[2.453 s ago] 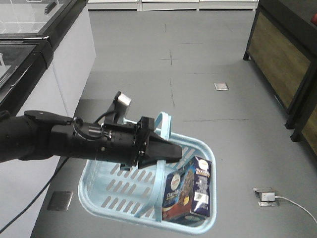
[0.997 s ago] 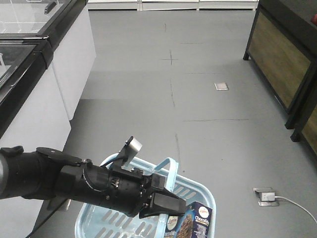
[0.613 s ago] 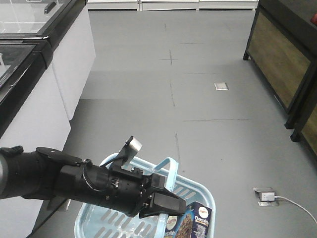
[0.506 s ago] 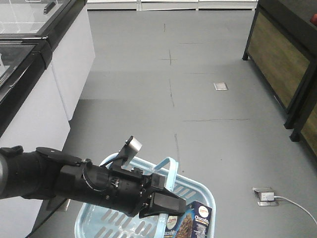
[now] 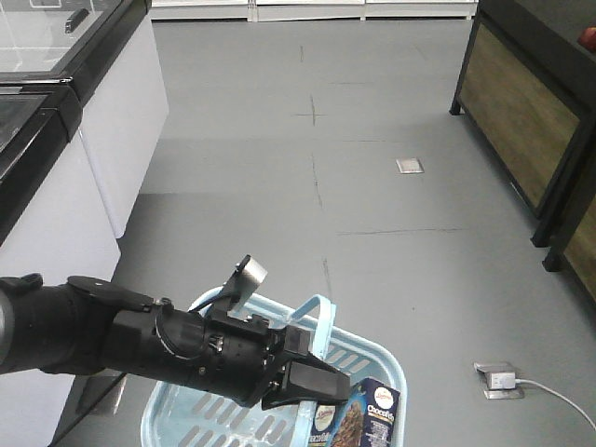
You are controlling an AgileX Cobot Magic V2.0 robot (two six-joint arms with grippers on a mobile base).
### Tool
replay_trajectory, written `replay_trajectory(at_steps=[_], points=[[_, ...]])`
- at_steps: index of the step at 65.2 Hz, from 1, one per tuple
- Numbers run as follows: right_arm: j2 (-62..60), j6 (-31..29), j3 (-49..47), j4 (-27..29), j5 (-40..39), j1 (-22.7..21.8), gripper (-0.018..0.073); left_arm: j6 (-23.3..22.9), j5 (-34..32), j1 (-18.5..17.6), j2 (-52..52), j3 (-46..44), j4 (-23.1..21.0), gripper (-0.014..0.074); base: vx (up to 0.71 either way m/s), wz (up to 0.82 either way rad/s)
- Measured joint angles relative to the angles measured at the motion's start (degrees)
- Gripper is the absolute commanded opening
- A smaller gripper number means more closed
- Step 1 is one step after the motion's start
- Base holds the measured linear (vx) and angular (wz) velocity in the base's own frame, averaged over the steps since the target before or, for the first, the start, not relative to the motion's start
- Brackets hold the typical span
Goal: Left arm holds basket, right arm returns cookies
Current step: 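Hold the basket with the left gripper while driving toward the shelves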
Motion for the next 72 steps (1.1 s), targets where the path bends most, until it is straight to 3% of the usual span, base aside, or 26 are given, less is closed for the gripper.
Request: replay_trajectory(at_steps=[72], points=[[0.0,0.0,0.0,0.0,0.0,0.0,-0.0008,0.06,-0.02,0.0,0.0,0.0,-0.05,-0.0006,0.2,0.0]])
